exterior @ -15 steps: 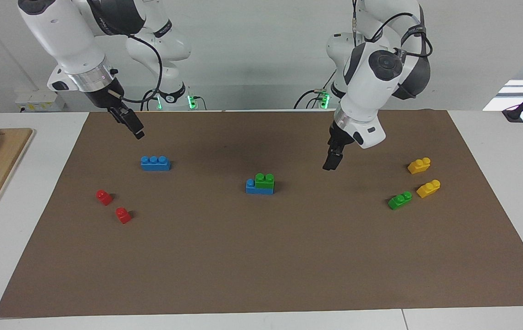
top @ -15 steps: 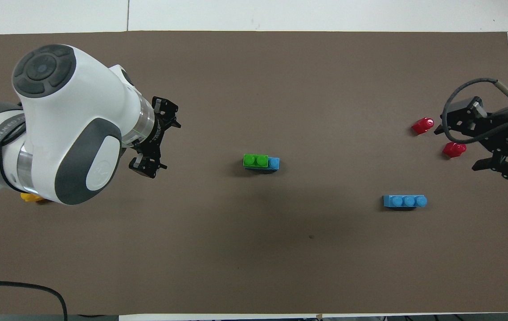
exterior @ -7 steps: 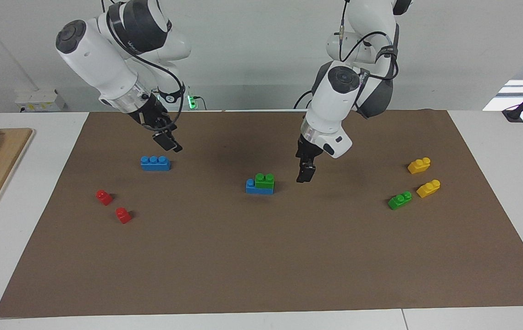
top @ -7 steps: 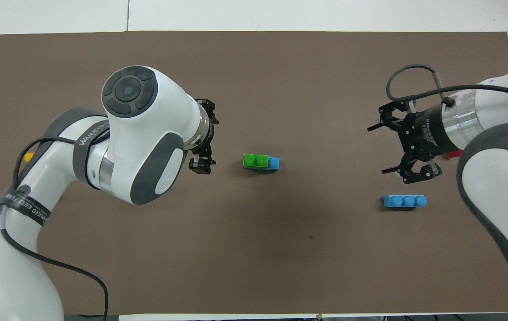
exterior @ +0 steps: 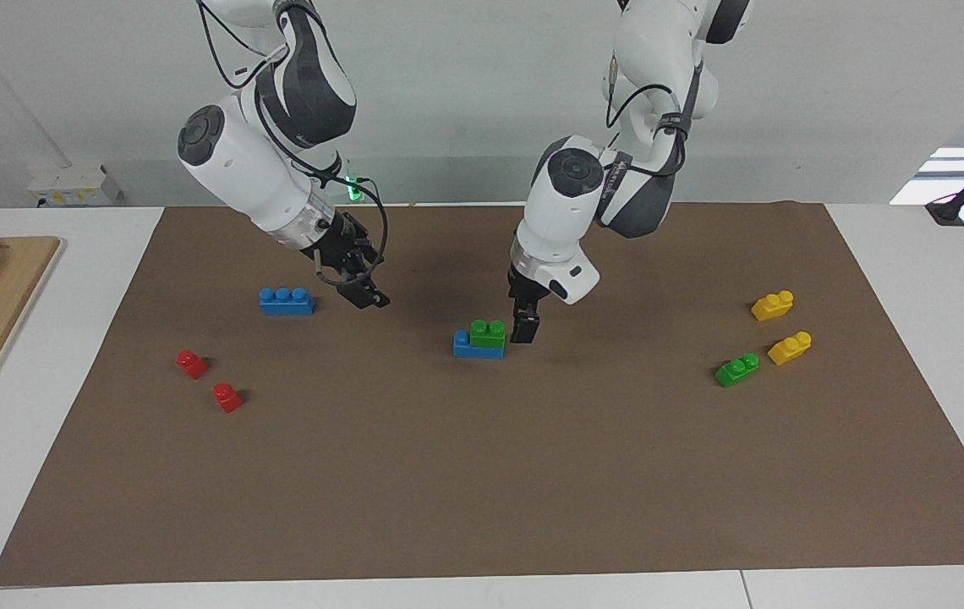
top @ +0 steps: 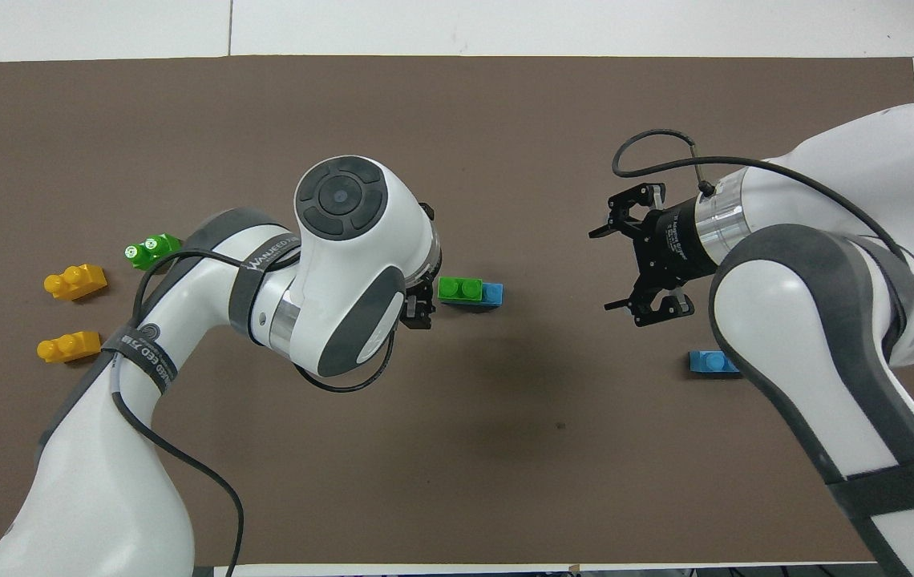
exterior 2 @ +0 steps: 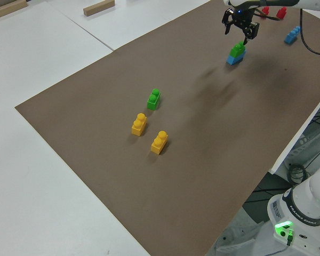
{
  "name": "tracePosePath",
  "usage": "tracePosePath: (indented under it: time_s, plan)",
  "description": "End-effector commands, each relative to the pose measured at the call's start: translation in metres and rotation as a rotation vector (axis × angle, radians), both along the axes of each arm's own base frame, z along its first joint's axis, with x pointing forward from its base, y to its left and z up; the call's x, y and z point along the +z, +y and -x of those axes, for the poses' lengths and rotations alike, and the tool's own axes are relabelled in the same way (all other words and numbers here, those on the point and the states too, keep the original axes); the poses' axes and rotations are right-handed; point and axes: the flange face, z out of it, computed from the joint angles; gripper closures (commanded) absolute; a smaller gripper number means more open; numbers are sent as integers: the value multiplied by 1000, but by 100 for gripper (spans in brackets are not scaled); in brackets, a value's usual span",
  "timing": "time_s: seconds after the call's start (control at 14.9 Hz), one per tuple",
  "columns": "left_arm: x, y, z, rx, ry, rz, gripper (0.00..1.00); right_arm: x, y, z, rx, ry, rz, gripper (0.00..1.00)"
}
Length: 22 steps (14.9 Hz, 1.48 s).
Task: Remove green block with left arm and hold with right
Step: 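Grip green with the left gripper while the right gripper grips blue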
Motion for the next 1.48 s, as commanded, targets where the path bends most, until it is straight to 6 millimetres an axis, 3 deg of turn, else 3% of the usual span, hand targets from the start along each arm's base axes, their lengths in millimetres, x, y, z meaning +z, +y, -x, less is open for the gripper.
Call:
tracePosePath:
  time_s: [0.0,0.4,0.67,1.01,1.21,1.41]
  plan:
    - [2,-2,-9,15,-31,-18,0,-21,18,5,-66,2,-9,7]
    - [2,-1,-10,17,-47,-25,0,-59,52,3,-129,-22,-19,7]
    - [4,-3,-11,47,-55,-15,0,-94,64,9,-152,-67,7,7]
    - [-2,-4,-15,89,-89,16,0,-113,83,7,-158,-101,13,7]
    - [-19,-13,0,70,-65,-3,0,-133,100,9,-149,-114,21,7]
    - [-21,-15,5,61,-52,-13,0,-152,114,14,-126,-115,35,7]
